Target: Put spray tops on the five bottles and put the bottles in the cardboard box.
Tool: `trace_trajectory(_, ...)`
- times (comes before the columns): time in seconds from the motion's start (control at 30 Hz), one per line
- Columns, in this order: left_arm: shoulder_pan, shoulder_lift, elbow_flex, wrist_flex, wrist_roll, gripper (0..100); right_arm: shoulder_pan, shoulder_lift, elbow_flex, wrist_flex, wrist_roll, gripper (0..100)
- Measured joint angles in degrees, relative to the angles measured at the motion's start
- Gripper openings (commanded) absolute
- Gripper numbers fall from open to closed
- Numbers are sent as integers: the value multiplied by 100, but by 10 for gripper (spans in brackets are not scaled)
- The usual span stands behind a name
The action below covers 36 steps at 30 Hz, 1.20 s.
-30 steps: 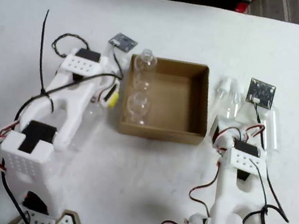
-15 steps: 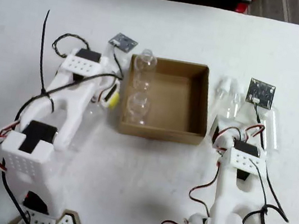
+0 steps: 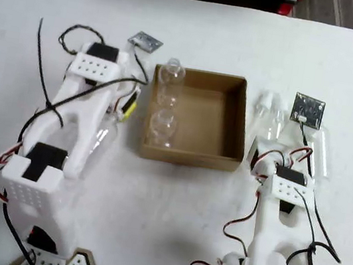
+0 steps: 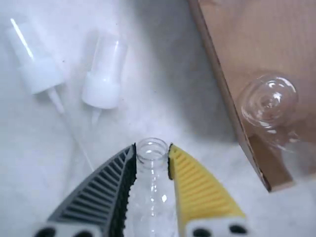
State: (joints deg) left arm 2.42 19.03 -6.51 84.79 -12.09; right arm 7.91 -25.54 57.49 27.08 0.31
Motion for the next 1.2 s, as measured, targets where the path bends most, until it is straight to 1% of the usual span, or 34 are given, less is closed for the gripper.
trace_trajectory(0.2, 105, 0, -985, 1257, 0, 21, 0, 0, 0, 0, 0, 16)
trace_trajectory(0.3, 255, 0, -1257, 1635, 0, 21, 0, 0, 0, 0, 0, 16)
trace_trajectory(0.4, 325, -97, -1266, 1670, 0, 21, 0, 0, 0, 0, 0, 16)
trace_trajectory(0.5, 404, -519, -1266, 1679, 0, 21, 0, 0, 0, 0, 0, 16)
trace_trajectory(1.0, 466, -3789, -1266, 1714, 0, 21, 0, 0, 0, 0, 0, 16)
trace_trajectory(1.13, 923, -4440, -1319, 1635, 18, 21, 0, 0, 0, 0, 0, 16)
trace_trajectory(1.2, 1310, -4677, -1319, 1538, 264, 21, 0, 0, 0, 0, 0, 16)
